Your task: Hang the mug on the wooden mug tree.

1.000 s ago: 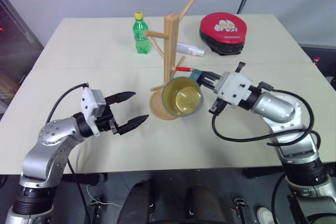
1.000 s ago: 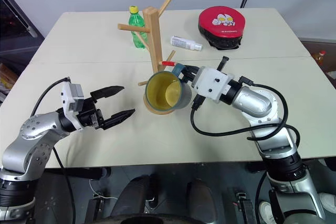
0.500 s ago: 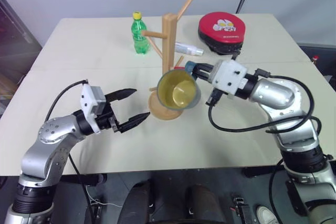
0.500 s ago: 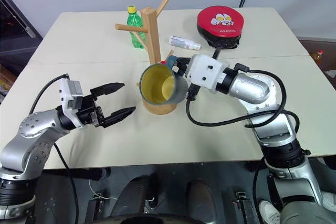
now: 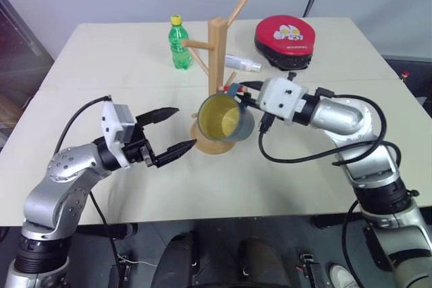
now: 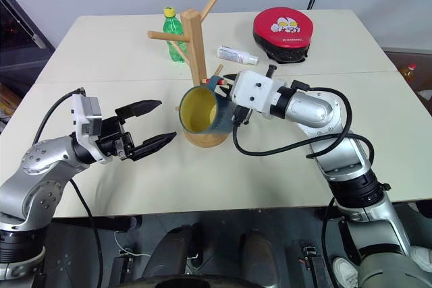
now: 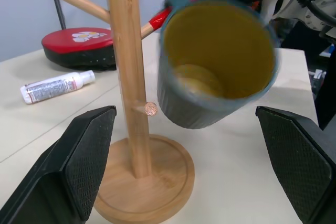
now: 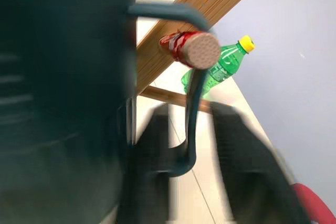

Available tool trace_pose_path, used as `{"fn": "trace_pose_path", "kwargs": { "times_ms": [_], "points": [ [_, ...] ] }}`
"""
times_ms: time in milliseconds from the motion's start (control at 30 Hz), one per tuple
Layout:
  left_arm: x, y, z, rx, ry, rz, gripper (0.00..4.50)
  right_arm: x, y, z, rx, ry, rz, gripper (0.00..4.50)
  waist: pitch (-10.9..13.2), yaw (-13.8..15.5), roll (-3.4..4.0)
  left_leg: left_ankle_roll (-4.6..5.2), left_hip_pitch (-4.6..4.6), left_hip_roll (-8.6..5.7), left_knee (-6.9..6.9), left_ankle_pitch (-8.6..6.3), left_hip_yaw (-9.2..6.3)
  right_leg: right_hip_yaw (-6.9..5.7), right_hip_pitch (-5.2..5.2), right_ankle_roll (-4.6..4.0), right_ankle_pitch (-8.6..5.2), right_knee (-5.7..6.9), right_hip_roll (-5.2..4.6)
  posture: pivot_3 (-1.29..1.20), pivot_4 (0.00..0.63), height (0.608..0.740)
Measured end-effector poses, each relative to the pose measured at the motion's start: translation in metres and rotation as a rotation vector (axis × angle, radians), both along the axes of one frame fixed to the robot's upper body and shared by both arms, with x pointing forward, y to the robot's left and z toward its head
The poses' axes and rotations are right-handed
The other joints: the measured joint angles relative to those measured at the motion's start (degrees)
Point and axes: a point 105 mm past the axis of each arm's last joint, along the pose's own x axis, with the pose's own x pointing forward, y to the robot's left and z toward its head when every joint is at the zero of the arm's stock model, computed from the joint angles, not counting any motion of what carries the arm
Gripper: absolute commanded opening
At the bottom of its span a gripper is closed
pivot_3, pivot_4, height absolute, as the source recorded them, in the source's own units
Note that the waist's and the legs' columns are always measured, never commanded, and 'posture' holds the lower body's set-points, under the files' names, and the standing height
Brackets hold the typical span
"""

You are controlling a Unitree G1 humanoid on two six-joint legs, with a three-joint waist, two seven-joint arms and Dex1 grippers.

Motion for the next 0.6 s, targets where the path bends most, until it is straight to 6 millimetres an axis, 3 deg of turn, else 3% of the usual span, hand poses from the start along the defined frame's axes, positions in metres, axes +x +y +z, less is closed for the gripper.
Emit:
{"fn": "trace_pose_path", "kwargs": {
  "times_ms": [167,333,433,600],
  "points": [
    [0.001,-0.001,0.002,-0.002,-0.007,0.001,4.50,-0.001,-0.006,0.007,0.001,-0.023,-0.014,2.85,0.01,0.03,-0.01,0.00,0.00,-0.01,0.00,0.00,0.01,0.00,0.00,0.00,0.00,0.00,0.00,0.00,0.150,0.740],
    [0.007,0.004,-0.003,0.004,0.013,0.051,4.50,-0.011,-0.048,0.015,0.115,0.004,-0.099,2.85,0.03,0.87,-0.07,0.01,0.00,-0.02,0.01,0.00,0.01,-0.03,0.10,0.01,0.00,-0.07,-0.02,0.00,0.150,0.740],
    [0.019,0.015,-0.013,-0.034,0.042,0.152,4.50,-0.018,-0.078,-0.007,0.245,0.120,-0.166,2.85,0.03,1.23,-0.08,0.01,0.01,-0.01,0.01,0.00,0.02,-0.02,0.09,0.01,0.00,-0.06,-0.02,0.00,0.150,0.740],
    [0.039,0.048,-0.041,-0.092,0.103,0.401,4.50,-0.023,-0.103,-0.060,0.501,0.282,-0.287,2.85,0.01,0.94,-0.08,0.01,0.10,0.02,-0.01,-0.01,0.03,-0.01,0.12,0.02,0.00,0.00,0.01,0.00,0.150,0.740]
  ]
}}
